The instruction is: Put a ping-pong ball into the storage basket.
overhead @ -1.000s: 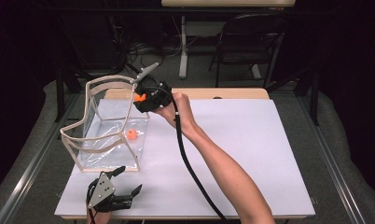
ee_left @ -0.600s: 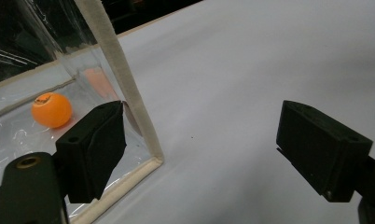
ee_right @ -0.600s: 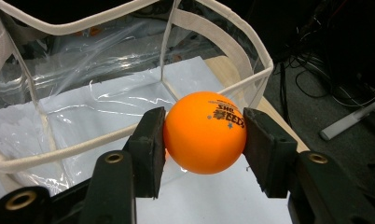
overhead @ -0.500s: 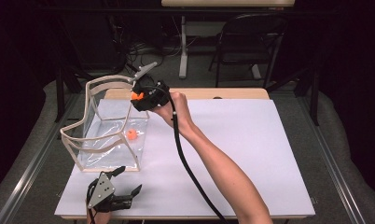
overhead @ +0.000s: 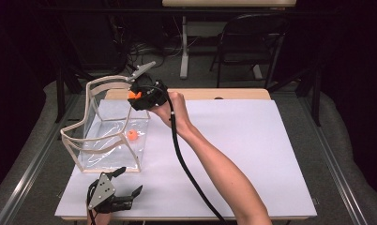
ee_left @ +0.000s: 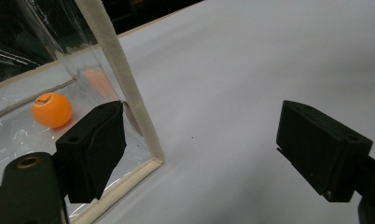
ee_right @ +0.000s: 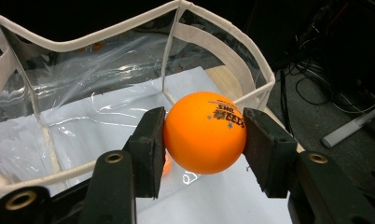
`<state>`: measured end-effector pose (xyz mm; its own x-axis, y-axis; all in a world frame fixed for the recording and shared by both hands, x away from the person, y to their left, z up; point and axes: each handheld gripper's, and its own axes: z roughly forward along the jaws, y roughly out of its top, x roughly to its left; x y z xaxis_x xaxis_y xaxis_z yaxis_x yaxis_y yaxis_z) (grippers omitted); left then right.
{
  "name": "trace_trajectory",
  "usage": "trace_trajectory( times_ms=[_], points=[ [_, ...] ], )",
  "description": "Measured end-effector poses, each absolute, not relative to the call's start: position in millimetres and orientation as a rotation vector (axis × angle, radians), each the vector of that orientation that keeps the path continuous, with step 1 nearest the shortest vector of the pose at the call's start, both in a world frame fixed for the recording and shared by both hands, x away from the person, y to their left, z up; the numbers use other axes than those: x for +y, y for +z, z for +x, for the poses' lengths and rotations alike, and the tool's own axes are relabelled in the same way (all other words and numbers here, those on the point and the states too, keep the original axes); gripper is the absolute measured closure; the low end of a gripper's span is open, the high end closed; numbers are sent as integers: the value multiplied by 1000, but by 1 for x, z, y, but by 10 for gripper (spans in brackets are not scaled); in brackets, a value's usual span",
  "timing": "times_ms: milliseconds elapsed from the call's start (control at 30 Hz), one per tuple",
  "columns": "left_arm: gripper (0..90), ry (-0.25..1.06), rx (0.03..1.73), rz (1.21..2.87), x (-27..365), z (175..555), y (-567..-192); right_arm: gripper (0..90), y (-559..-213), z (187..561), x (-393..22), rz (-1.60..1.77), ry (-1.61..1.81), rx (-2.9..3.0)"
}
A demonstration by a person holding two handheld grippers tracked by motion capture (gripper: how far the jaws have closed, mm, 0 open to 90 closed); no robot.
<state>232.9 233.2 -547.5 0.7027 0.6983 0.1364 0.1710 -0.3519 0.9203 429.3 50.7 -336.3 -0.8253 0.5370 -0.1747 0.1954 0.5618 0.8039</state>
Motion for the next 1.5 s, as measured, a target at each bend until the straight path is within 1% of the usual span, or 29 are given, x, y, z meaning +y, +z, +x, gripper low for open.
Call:
trace_trajectory(
  times_ms=[1500],
  points=[
    [157, 641, 681, 1881, 234, 232, -548, 507, -336, 428, 82, 555, 1215, 2365]
  ],
)
